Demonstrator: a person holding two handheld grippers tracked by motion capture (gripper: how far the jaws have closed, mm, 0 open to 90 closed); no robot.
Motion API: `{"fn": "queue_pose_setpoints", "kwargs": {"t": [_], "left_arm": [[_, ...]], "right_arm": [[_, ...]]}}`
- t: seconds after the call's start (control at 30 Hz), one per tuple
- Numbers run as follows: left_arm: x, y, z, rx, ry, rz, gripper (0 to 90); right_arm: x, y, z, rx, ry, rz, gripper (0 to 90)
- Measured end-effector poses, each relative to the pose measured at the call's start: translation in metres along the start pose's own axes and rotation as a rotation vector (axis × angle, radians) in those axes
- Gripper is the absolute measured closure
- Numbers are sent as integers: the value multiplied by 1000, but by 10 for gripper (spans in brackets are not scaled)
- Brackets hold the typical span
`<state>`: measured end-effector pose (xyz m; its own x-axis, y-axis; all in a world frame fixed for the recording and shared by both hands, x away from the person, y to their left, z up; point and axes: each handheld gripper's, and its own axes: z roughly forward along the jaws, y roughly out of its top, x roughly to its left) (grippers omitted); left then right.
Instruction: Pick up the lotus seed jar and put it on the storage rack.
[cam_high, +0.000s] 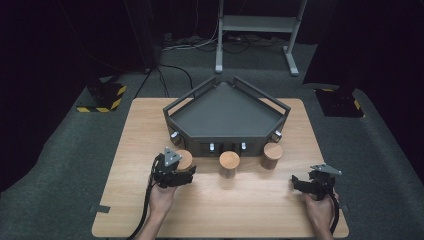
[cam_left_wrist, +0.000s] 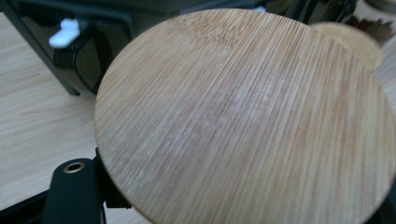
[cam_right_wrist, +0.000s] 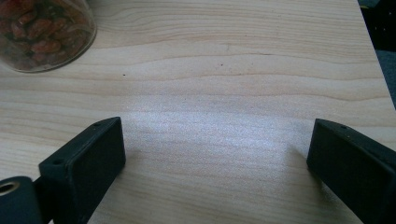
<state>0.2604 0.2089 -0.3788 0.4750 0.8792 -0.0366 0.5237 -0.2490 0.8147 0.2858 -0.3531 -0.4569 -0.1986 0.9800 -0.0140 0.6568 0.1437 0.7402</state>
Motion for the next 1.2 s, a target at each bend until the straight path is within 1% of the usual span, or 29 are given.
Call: {"fn": "queue_pose_setpoints", "kwargs": {"t": [0.03, 0.1, 0.13, 0.17, 0.2, 0.27, 0.3, 0.33, 0.37, 0.4, 0.47, 0.53, 0.57, 0.63, 0.67, 0.7, 0.77, 0.8, 0.83, 0.87, 0.9, 0.93, 1.0, 1.03, 1.1, 1.13, 1.17, 1.2], "left_arm": [[0, 0, 0, 0, 0, 0, 255], [3, 7, -1, 3, -17, -8, 255], [4, 14, -2, 7, -27, -4, 255], [4, 14, -2, 7, -27, -4, 255], [6, 22, -3, 8, -39, -4, 255], [9, 31, -5, 6, -52, -8, 255], [9, 31, -5, 6, -52, -8, 255], [12, 40, -7, 3, -63, -11, 255], [13, 44, -8, 2, -68, -12, 255], [13, 44, -8, 2, -68, -12, 255], [14, 55, -9, -5, -76, -10, 255], [16, 61, -10, -11, -87, -12, 255], [16, 61, -10, -11, -87, -12, 255], [16, 68, -10, -10, -90, -8, 255], [17, 76, -10, -7, -93, -3, 255], [17, 76, -10, -7, -93, -3, 255], [18, 82, -10, -5, -97, -3, 255], [19, 90, -9, -3, -98, 2, 255], [19, 90, -9, -3, -98, 2, 255], [20, 97, -7, -5, -98, -2, 255], [20, 97, -7, -5, -98, -2, 255], [21, 101, -6, -6, -99, -2, 255], [21, 107, -5, -7, -95, 1, 255], [21, 115, -2, -2, -90, 8, 255], [20, 122, 1, 1, -84, 18, 255], [20, 122, 1, 1, -84, 18, 255], [19, 125, 2, 1, -81, 23, 255], [18, 131, 5, -1, -78, 28, 255]], "right_arm": [[0, 0, 0, 0, 0, 0, 35], [0, 0, 0, 0, 0, 0, 35], [0, 0, 0, 0, 0, 0, 35], [0, 0, 0, 0, 0, 0, 35], [0, 0, 0, 0, 0, 0, 35], [0, 0, 0, 0, 0, 0, 35], [0, 0, 0, 0, 0, 0, 35], [0, 0, 0, 0, 0, 0, 35], [0, 0, 0, 0, 0, 1, 35], [0, 0, 0, 0, 0, 1, 35], [0, 0, 0, -1, 0, 0, 36], [0, 0, 0, 1, 0, 2, 35], [0, 0, 0, -1, 0, 0, 36], [0, 0, 0, -1, 0, 0, 36], [0, 0, 0, -1, 0, 1, 36], [0, 0, 0, -1, 0, 1, 36], [0, 0, 0, 0, 0, 2, 36], [0, 0, 0, -1, -1, 0, 36], [0, 0, 0, -1, 0, 1, 36], [0, 0, 0, -1, -1, 0, 35], [0, 0, 0, 0, -1, 1, 35], [0, 0, 0, 0, -1, 1, 35], [0, 0, 0, -1, -1, 0, 36], [0, 0, 0, 0, -1, 1, 35], [0, 0, 0, 0, -1, 1, 35], [0, 0, 0, 0, -1, 1, 35], [0, 0, 0, 1, 0, 2, 35], [0, 0, 0, 0, -1, 1, 35]]}}
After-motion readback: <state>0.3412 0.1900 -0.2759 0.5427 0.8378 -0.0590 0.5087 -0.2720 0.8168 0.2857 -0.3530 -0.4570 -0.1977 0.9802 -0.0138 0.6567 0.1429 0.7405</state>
